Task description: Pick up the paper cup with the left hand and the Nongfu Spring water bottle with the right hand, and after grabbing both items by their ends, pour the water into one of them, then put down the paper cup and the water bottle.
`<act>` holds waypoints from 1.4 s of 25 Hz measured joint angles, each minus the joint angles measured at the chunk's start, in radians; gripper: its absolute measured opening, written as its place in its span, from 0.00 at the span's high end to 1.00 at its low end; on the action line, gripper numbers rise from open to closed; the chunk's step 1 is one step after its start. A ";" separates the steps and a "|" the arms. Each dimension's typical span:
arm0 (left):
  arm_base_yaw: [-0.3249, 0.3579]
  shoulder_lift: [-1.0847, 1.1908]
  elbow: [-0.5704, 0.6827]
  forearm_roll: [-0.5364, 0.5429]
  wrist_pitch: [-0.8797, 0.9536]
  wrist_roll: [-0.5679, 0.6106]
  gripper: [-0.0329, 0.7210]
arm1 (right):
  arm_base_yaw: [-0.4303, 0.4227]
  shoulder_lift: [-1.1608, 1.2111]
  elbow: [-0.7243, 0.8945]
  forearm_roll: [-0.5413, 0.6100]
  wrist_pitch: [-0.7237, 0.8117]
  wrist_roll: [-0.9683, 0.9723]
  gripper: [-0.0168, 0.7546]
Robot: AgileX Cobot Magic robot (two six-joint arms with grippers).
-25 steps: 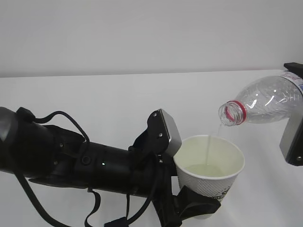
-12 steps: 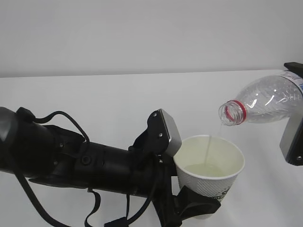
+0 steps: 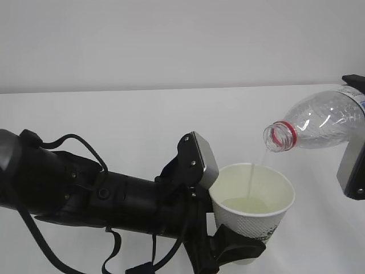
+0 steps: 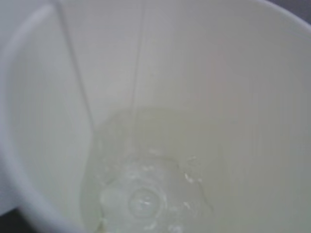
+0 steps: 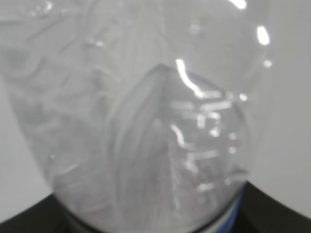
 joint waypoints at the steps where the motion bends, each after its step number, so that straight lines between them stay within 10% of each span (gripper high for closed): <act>1: 0.000 0.000 0.000 0.000 0.000 0.000 0.26 | 0.000 0.000 0.000 0.000 0.000 0.000 0.43; 35: 0.000 0.000 0.000 0.000 0.000 0.000 0.26 | 0.000 0.000 0.000 0.000 -0.018 -0.015 0.43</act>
